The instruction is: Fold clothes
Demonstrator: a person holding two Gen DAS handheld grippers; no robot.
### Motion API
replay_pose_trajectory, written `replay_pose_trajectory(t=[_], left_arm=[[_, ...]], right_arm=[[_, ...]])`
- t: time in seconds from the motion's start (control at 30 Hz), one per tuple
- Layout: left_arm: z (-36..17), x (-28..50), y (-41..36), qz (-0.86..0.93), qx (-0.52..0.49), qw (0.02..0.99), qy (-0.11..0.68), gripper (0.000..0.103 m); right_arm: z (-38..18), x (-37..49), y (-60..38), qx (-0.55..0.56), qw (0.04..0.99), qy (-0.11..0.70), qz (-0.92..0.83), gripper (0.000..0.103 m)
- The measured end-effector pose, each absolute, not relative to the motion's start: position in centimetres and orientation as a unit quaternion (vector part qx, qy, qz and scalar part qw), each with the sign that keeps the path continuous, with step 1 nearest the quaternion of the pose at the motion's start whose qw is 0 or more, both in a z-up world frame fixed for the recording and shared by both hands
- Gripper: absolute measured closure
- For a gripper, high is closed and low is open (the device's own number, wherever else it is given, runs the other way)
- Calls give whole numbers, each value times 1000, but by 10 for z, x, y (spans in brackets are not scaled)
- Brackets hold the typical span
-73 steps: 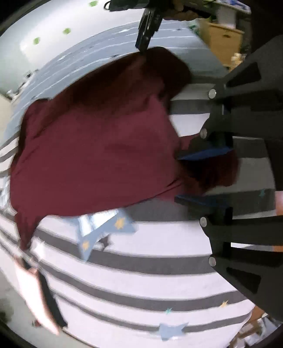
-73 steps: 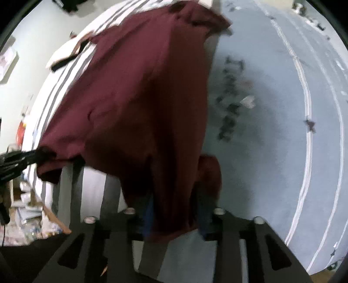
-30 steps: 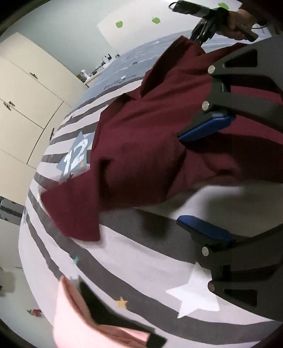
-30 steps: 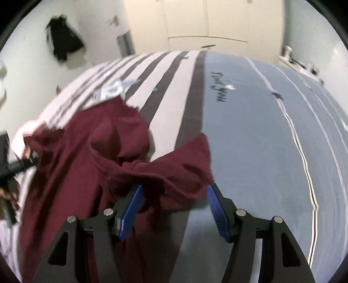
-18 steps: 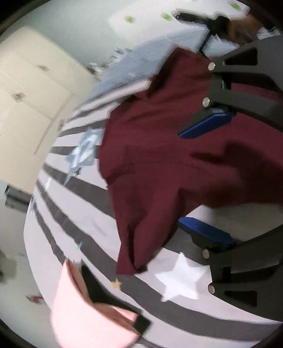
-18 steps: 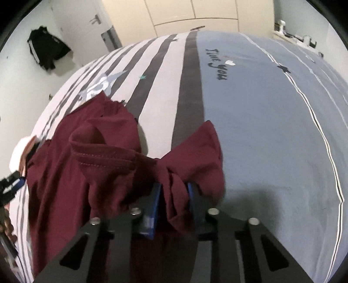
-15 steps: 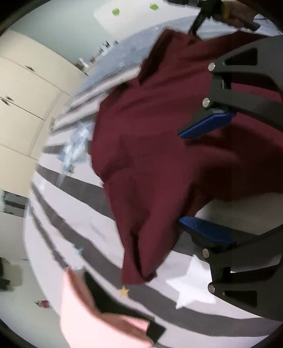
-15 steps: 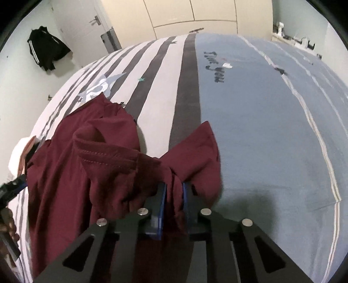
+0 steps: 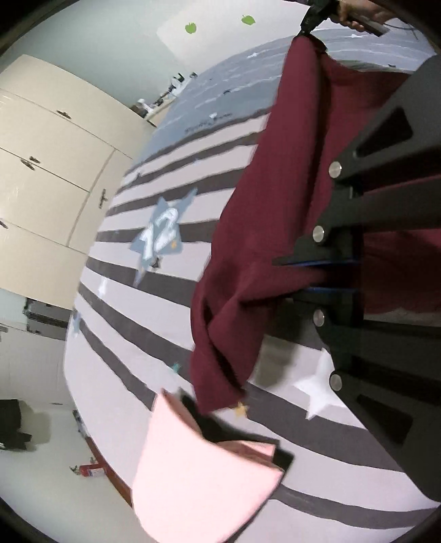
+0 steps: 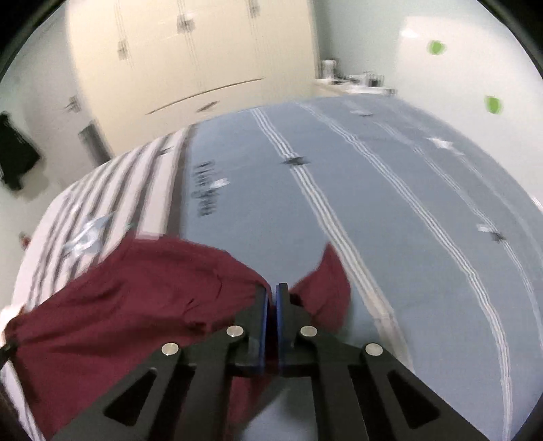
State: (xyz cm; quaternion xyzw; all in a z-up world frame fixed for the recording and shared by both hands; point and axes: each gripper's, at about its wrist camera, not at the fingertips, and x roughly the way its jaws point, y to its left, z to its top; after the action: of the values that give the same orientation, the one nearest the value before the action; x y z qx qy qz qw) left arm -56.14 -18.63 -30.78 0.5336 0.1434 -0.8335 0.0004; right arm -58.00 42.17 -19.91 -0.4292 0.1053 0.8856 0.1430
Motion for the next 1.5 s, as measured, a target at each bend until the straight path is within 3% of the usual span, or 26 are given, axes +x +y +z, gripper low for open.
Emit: replay_pose_trajectory(t=[0.03,0.07,0.2,0.27,0.37,0.43,0.47,0.67,0.8,0.87,0.93,0.97,1.0,1.03,1.1,1.33,1.43,1.5], left_arm=[[-308,-559,-187,-830,539,3,142,86],[-307,-557,-189,-826,545,5,140,76],[-291,-547,-186,-839,528,2,134,74],[-276,-543,-182,-856,499,-5,132,71],[-259,-548,-167,-878,465,-25,112,42],[-255,-565,-147,-887,454,-51,76,41],[-259,-578,-133,-886,456,-66,50,41],[-307,-652,-62,-844,507,-140,-107,41],[-343,-667,-44,-804,546,-139,-189,41],[-349,-671,-51,-800,556,-147,-171,46],[-347,-674,-60,-803,558,-156,-140,60],[-342,-671,-62,-808,550,-158,-139,82],[-337,-669,-63,-814,541,-161,-139,93],[-331,-667,-64,-819,532,-163,-138,94],[-321,-663,-67,-829,515,-168,-137,97],[-232,-681,-117,-908,403,-103,-49,98],[-258,-709,-135,-888,456,-47,-37,95],[-275,-727,-147,-872,489,-10,-29,94]], right_arm=[[-203,-580,431,-438,161,98,879,101],[-214,-583,436,-461,158,92,869,101],[-256,-597,436,-540,140,69,827,99],[-249,-591,433,-531,157,65,830,94],[-227,-578,426,-499,184,65,845,77],[-215,-576,418,-478,161,73,860,59],[-212,-581,410,-477,125,76,867,56],[-238,-639,345,-521,-24,6,853,55],[-285,-656,326,-587,-63,-27,806,55],[-301,-652,325,-610,-65,-25,789,55],[-310,-647,326,-622,-67,-19,780,56],[-311,-644,326,-622,-68,-16,780,57],[-310,-642,325,-620,-71,-14,781,64],[-310,-641,324,-619,-75,-12,782,81],[-306,-640,322,-614,-76,-14,785,100],[-230,-651,329,-500,-40,36,864,103],[-189,-657,332,-421,-7,48,906,103],[-200,-671,338,-436,5,55,898,103]])
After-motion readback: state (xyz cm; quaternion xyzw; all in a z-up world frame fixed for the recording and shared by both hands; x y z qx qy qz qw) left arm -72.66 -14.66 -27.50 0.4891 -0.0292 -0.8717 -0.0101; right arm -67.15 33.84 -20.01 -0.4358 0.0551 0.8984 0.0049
